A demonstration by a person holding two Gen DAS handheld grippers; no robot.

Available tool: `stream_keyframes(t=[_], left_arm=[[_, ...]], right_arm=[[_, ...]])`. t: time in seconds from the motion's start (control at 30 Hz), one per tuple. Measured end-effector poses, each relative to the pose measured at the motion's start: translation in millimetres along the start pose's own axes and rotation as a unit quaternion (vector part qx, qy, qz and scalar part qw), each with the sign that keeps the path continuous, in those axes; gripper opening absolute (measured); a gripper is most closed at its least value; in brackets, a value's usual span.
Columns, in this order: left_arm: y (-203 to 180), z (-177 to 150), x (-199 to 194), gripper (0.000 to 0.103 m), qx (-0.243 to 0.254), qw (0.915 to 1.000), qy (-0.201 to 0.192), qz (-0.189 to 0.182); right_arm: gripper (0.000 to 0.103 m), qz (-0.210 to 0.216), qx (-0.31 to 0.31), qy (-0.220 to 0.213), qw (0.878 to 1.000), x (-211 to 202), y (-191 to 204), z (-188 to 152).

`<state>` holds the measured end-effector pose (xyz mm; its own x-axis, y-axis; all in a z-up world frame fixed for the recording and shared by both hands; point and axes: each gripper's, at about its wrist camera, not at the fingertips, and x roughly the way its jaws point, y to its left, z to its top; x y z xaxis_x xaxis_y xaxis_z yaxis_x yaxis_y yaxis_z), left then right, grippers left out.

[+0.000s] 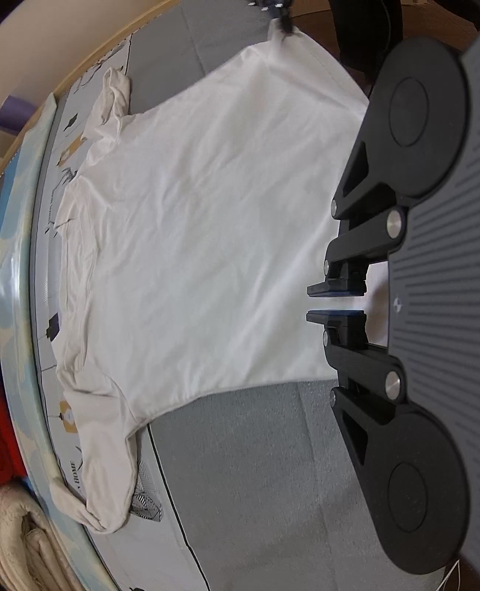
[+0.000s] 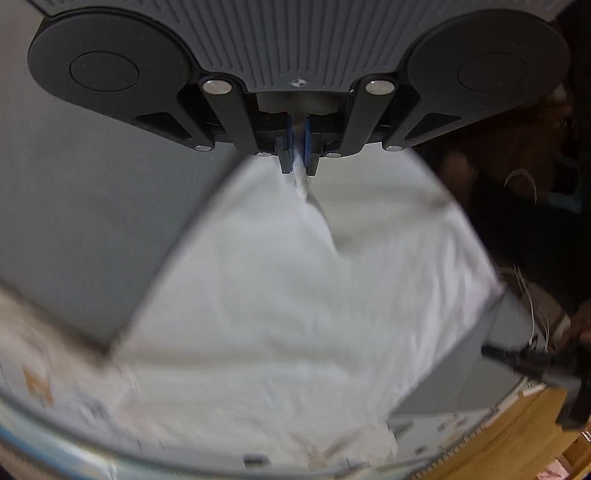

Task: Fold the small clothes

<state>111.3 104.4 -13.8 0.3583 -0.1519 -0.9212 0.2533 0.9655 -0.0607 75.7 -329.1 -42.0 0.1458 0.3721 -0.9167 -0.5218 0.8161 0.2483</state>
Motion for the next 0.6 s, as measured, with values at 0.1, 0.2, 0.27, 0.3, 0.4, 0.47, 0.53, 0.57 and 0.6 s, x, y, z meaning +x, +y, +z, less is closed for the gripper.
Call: stream_keyframes(t=[0.1, 0.2, 0.27, 0.3, 0.4, 0.47, 0.53, 0.57, 0.6], left_arm=[[-4.3, 0.2, 3.5, 0.007, 0.002, 1.0, 0.006, 0.003], [-5.0, -0.3, 6.9, 0.017, 0.0, 0.9999, 0.012, 0.011], [-0.2, -2.5, 9.4, 0.023, -0.008, 0.9997, 0.016, 0.019], [3.3, -3.9, 10.9, 0.023, -0.014, 0.9994, 0.021, 0.023], [15.2, -11.0, 16.0, 0.024, -0.031, 0.9984, 0.037, 0.028], [25.3, -18.7, 23.4, 0.028, -0.043, 0.9971, 0.058, 0.027], [35.8, -26.5, 30.8, 0.028, -0.05, 0.995, 0.078, 0.036], [41.8, -30.5, 33.8, 0.028, -0.058, 0.9938, 0.087, 0.039], [47.7, -34.3, 36.1, 0.028, -0.066, 0.9927, 0.094, 0.037]], right_arm=[[0.006, -0.011, 0.021, 0.013, 1.0, -1.4, -9.1, -27.9], [0.007, -0.035, 0.043, 0.012, 0.998, -6.1, -21.8, -40.1], [0.008, -0.032, 0.06, -0.011, 0.998, -13.9, -30.1, -40.1], [0.008, -0.027, 0.068, -0.021, 0.997, -17.5, -33.6, -38.5], [0.023, -0.033, 0.077, -0.042, 0.996, -18.6, -38.1, -27.6], [0.032, -0.038, 0.077, -0.043, 0.995, -14.4, -39.6, -19.9], [0.033, -0.035, 0.079, -0.042, 0.995, -7.3, -42.3, -10.3], [0.033, -0.031, 0.081, -0.04, 0.995, -3.6, -42.7, -7.1], [0.033, -0.028, 0.084, -0.039, 0.995, 1.0, -43.4, -3.4]])
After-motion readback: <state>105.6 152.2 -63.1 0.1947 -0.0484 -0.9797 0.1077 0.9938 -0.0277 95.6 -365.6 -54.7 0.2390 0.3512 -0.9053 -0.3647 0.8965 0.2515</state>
